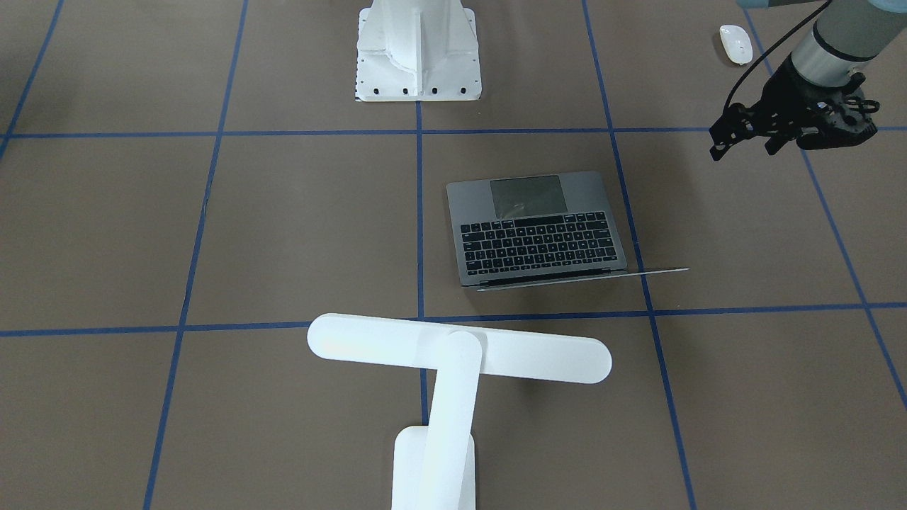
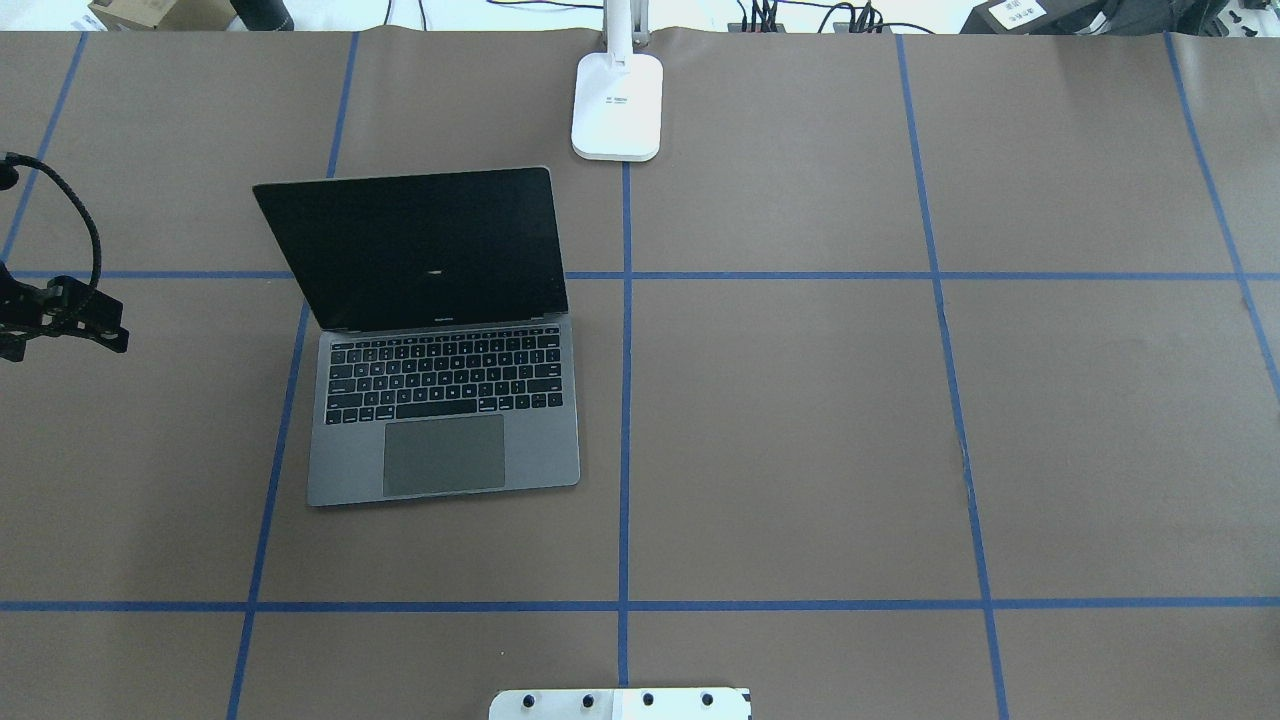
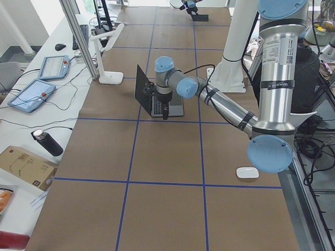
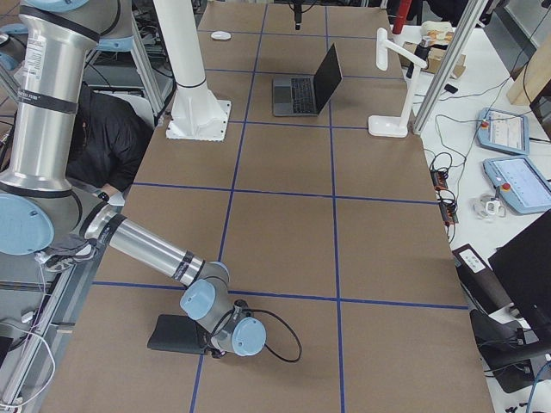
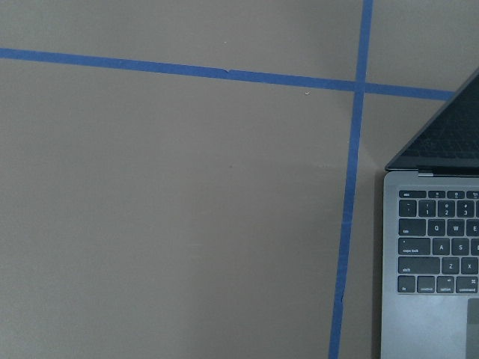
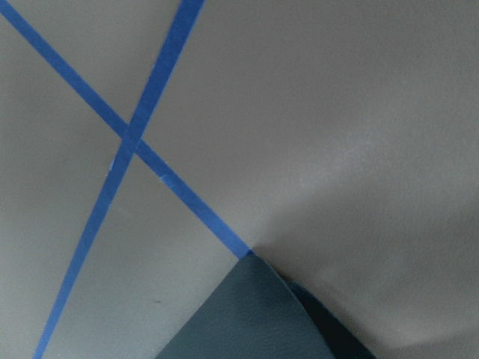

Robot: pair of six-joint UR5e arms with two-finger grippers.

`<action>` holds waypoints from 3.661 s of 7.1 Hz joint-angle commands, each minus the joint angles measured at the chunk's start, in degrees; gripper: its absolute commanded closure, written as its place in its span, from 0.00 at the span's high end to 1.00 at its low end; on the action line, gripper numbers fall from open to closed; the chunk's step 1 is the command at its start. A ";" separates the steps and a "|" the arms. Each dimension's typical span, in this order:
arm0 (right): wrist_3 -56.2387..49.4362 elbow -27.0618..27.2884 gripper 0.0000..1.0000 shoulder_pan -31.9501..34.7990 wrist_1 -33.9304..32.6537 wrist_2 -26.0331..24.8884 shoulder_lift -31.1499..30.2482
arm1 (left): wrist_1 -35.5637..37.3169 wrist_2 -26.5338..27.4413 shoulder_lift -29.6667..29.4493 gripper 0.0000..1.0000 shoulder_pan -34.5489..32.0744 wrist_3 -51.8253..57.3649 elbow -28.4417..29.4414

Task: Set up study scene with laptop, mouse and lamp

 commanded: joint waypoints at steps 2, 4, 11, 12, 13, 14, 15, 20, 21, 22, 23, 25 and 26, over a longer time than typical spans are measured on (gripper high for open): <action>-0.57 -0.60 0.93 0.00 -0.09 -0.01 -0.39 | 0.00 0.46 -0.09 1.00 0.10 0.00 -0.08; -0.57 -0.60 0.36 0.00 -0.09 0.08 -0.65 | 0.00 0.46 -0.18 1.00 0.10 0.00 -0.08; -0.92 3.76 0.00 0.52 -1.48 0.43 -1.87 | 0.00 0.46 -0.62 1.00 1.32 -0.53 0.01; -0.66 8.58 0.00 0.53 -10.29 0.87 -1.10 | 0.00 0.46 -0.62 1.00 1.41 -0.61 0.18; -0.39 15.85 0.00 0.53 -21.08 0.96 -0.83 | 0.00 0.46 -0.70 1.00 1.42 -0.62 0.27; -0.30 22.62 0.00 0.53 -29.54 0.87 -0.74 | 0.00 0.46 -0.79 1.00 1.42 -0.44 0.62; 0.13 26.78 0.00 0.53 -34.58 1.22 -0.22 | 0.09 0.46 -1.23 1.00 1.42 -0.27 0.89; 16.26 30.22 0.00 -2.96 -36.74 14.37 6.89 | 0.09 0.46 -0.88 1.00 1.33 0.26 2.12; 19.62 31.20 0.00 -5.34 -36.65 17.45 8.65 | 0.00 0.46 -0.79 1.00 1.33 0.35 2.21; 22.61 31.47 0.00 -7.71 -36.57 20.27 10.23 | 0.00 0.46 -0.97 1.00 1.41 0.35 2.73; 24.99 32.69 0.00 -9.56 -36.91 22.38 11.38 | 0.00 0.46 -1.32 1.00 1.42 0.44 3.69; 37.16 38.92 0.00 -13.42 -36.57 22.76 14.96 | -0.09 0.37 -1.32 1.00 1.33 5.69 5.54; 44.45 40.34 0.00 -17.28 -36.65 23.02 19.17 | -0.09 0.37 -1.23 1.00 1.24 5.80 5.63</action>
